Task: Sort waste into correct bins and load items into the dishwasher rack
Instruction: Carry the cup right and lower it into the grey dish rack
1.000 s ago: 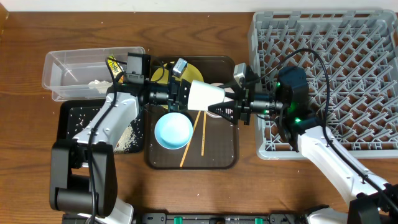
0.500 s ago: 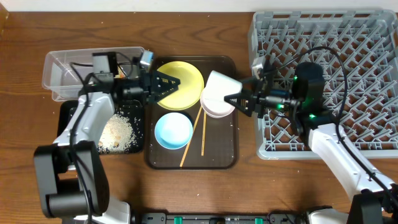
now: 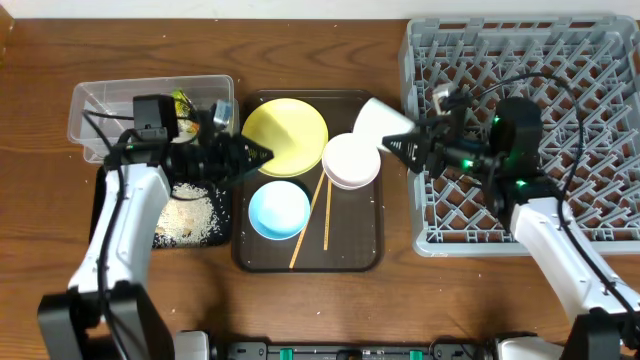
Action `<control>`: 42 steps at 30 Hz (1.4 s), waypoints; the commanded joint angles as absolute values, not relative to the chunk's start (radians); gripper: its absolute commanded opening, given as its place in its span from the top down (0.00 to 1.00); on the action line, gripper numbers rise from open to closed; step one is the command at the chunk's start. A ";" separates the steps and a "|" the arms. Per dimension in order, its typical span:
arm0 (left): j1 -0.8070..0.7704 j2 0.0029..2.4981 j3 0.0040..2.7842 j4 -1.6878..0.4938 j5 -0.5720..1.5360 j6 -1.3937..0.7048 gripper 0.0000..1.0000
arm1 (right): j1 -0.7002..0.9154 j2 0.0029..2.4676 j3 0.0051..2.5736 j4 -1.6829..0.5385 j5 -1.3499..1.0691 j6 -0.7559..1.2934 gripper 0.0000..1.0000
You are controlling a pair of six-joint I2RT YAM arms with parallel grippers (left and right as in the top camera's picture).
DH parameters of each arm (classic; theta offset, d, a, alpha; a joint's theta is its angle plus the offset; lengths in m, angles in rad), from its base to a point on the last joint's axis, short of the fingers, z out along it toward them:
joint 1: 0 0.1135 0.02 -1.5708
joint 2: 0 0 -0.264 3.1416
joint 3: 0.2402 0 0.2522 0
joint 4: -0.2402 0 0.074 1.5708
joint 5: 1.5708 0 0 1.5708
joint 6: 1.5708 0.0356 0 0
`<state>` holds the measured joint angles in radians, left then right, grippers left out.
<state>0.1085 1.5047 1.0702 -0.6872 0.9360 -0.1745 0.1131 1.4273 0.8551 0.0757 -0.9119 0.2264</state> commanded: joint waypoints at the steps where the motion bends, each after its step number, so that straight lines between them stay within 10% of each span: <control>1: 0.110 1.435 1.081 -0.732 0.726 -0.078 0.55 | 0.085 1.378 0.943 -0.020 -0.770 0.158 0.99; 21: 0.110 1.307 1.081 -0.784 0.585 -0.079 0.54 | -0.165 1.316 1.283 -1.021 0.087 0.093 0.99; 40: 0.110 1.306 1.081 -0.786 0.586 -0.079 0.54 | -0.250 1.530 1.275 -1.103 0.104 0.093 0.99; 42: 0.110 1.307 1.081 -0.786 0.586 -0.079 0.55 | -0.249 1.551 1.275 -1.111 0.082 0.092 0.86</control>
<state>0.1085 1.3144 1.0702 -0.7822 0.5949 -0.0990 -0.2440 1.5303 1.2572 -1.1042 0.1028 0.0906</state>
